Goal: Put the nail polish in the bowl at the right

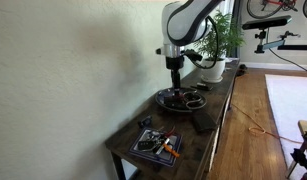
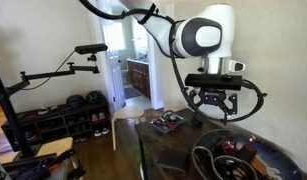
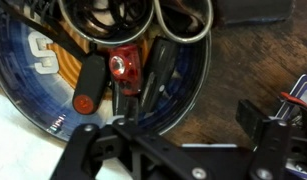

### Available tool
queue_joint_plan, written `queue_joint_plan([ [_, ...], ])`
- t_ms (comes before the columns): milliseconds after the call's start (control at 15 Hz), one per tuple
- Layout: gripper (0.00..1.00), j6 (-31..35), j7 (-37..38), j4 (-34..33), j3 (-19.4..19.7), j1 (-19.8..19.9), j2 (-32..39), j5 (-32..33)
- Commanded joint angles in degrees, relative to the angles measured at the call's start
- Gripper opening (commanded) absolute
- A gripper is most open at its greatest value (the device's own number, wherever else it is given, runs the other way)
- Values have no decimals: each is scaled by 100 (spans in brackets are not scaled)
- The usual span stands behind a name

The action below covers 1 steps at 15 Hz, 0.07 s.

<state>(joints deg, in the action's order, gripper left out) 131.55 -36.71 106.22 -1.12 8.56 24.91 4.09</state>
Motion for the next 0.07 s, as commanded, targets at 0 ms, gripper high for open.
queue_joint_plan([
  [0,100,-22,68,-1,-11,-21,-22,6],
])
